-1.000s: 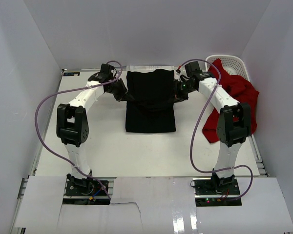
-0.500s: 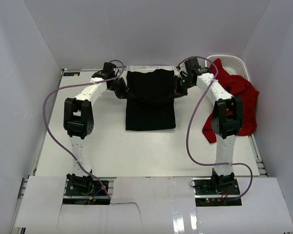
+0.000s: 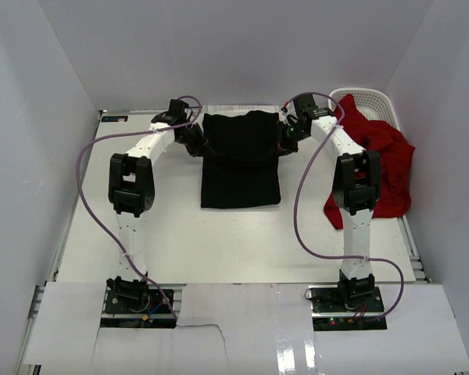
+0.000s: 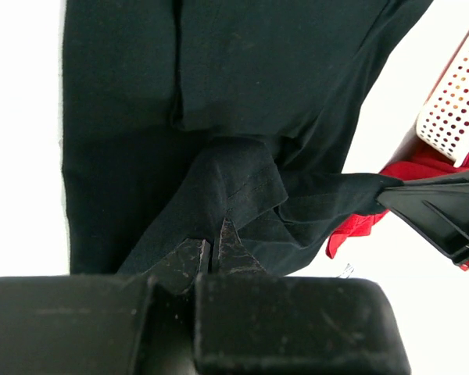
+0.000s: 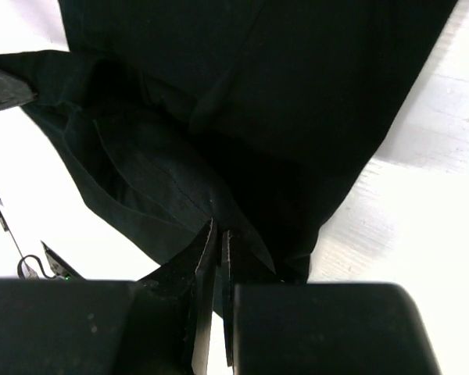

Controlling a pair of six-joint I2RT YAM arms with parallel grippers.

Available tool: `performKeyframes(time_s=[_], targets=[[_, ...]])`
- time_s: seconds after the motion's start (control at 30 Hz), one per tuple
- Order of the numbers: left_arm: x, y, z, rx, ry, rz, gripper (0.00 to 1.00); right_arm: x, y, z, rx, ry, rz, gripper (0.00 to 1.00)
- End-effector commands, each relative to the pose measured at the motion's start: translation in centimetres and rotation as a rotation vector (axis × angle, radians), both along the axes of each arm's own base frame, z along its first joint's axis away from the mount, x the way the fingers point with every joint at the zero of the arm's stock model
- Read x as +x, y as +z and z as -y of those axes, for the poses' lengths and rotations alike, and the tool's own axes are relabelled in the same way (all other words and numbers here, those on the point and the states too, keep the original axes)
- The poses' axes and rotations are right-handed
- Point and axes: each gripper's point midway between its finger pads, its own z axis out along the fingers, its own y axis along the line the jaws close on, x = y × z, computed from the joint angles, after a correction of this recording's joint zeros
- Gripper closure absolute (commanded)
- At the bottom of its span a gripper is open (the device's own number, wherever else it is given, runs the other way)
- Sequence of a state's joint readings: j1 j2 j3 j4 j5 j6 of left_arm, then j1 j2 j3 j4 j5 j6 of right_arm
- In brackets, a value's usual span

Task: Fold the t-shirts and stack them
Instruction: Fold the folded rectangular tshirt in 1/3 of the way

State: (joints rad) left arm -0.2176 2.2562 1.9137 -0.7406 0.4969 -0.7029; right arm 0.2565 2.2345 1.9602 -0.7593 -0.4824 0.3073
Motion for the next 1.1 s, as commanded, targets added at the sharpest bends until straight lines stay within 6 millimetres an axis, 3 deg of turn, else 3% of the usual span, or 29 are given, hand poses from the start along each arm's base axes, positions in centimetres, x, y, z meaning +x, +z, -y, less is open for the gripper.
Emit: performKeyframes(time_s=[0.0, 0.33, 0.5, 0.6, 0.7, 0.83, 0.93, 0.97, 1.0, 1.07], targets=[[1.8, 2.3, -0.4, -0.003, 0.007, 0.084, 1.00, 1.4, 1.1, 0.1, 0.029, -0.008, 0.039, 0.92], [2.7, 1.8, -0.1, -0.017, 0.006, 0.084, 1.00, 2.7, 0.5, 0.3, 0.040, -0.029, 0.042, 0.92], [3.1, 2.0, -0.2, -0.020, 0.006, 0.093, 0.75, 3.4, 0.3, 0.3, 0.044, -0.043, 0.046, 0.90], [3.5, 2.4, -0.4, -0.024, 0.013, 0.105, 0.52, 3.9, 0.6, 0.3, 0.052, -0.061, 0.060, 0.78], [4.3, 3.5, -0.7, -0.019, 0.030, 0.137, 0.43, 4.5, 1.3, 0.4, 0.049, -0.080, 0.096, 0.70], [6.0, 6.2, -1.4, -0.025, 0.072, 0.206, 0.42, 5.4, 3.1, 0.7, 0.045, -0.101, 0.174, 0.64], [7.6, 9.3, -2.2, -0.019, 0.098, 0.297, 0.42, 5.9, 4.9, 0.9, 0.047, -0.114, 0.247, 0.60], [7.9, 10.5, -2.2, -0.017, 0.099, 0.333, 0.42, 5.9, 6.4, 0.9, 0.054, -0.116, 0.285, 0.59], [8.1, 11.8, -2.5, -0.002, 0.104, 0.374, 0.42, 6.0, 6.4, 1.1, 0.049, -0.123, 0.307, 0.59], [7.8, 12.6, -2.9, 0.016, 0.105, 0.398, 0.42, 5.7, 8.5, 1.2, 0.068, -0.124, 0.370, 0.57]])
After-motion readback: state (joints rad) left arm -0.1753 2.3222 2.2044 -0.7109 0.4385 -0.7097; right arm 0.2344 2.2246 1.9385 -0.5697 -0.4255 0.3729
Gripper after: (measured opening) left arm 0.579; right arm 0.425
